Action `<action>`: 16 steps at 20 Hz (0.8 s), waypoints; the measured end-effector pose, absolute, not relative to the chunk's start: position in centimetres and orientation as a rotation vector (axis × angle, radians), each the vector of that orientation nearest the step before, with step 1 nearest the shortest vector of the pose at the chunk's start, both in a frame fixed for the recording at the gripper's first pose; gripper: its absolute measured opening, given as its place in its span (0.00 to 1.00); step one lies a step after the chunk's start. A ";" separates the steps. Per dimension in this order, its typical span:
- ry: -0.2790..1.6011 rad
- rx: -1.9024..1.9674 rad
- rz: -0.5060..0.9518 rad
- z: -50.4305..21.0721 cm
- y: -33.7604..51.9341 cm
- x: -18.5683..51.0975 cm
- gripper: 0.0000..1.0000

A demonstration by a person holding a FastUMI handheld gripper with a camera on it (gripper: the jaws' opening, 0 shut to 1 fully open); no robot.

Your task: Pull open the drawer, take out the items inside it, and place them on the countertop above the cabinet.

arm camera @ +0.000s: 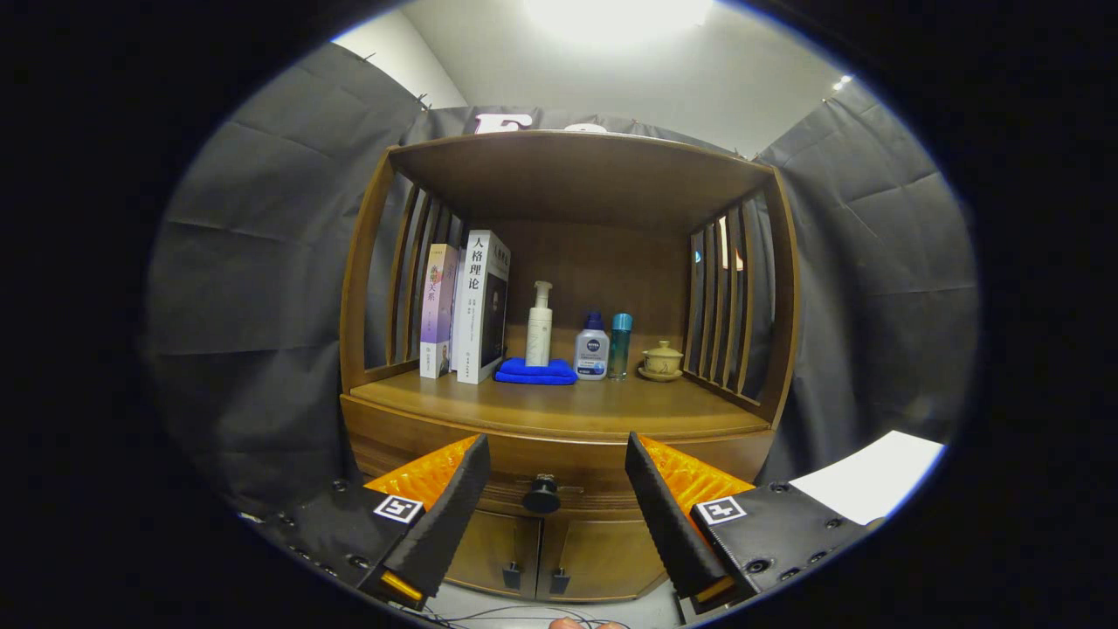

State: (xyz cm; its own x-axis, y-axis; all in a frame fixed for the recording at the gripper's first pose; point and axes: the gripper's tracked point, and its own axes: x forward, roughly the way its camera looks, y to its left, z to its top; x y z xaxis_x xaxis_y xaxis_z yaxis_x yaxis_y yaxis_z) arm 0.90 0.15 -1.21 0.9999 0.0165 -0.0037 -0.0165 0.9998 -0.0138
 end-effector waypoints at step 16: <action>0.103 0.108 0.068 -7.5 2.1 6.6 0.98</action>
